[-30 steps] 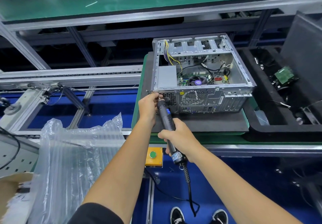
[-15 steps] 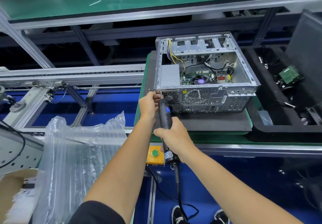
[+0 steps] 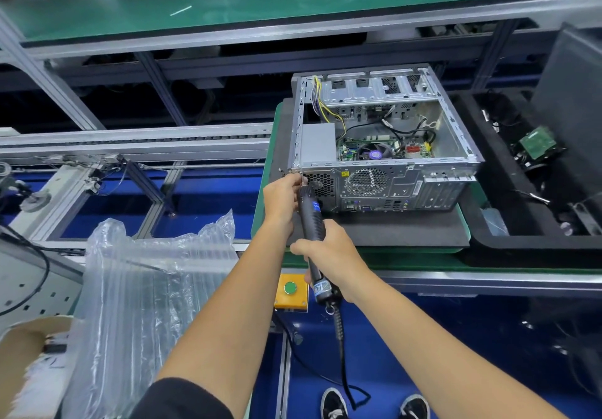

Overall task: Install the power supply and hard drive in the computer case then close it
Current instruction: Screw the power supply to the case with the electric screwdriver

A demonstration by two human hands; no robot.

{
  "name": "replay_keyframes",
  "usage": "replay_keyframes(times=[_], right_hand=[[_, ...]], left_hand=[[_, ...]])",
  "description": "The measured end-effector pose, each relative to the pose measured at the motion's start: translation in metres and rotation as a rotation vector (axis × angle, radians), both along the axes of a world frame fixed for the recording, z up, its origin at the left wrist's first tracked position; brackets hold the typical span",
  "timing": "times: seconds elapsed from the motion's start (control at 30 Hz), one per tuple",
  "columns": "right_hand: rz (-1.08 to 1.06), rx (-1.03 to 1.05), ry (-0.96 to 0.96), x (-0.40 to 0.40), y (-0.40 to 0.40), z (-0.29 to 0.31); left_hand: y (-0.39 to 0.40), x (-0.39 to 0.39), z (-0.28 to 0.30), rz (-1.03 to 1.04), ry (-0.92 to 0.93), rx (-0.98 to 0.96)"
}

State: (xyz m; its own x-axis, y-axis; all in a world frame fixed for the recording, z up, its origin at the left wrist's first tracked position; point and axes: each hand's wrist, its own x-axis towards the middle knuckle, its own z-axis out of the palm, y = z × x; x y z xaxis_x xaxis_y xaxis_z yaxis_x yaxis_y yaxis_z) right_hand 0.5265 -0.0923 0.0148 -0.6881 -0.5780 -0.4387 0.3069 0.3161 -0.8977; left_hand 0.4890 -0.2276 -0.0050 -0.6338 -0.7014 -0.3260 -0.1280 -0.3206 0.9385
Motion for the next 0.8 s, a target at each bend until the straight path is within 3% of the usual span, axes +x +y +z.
replay_keyframes(times=[0.37, 0.8], right_hand=[[0.036, -0.043, -0.042, -0.01, 0.01, 0.004], [0.067, -0.045, -0.019, -0.013, 0.013, 0.006]], left_hand=[[0.008, -0.007, 0.006, 0.108, 0.001, 0.112], [0.007, -0.007, 0.002, 0.085, -0.011, 0.106]])
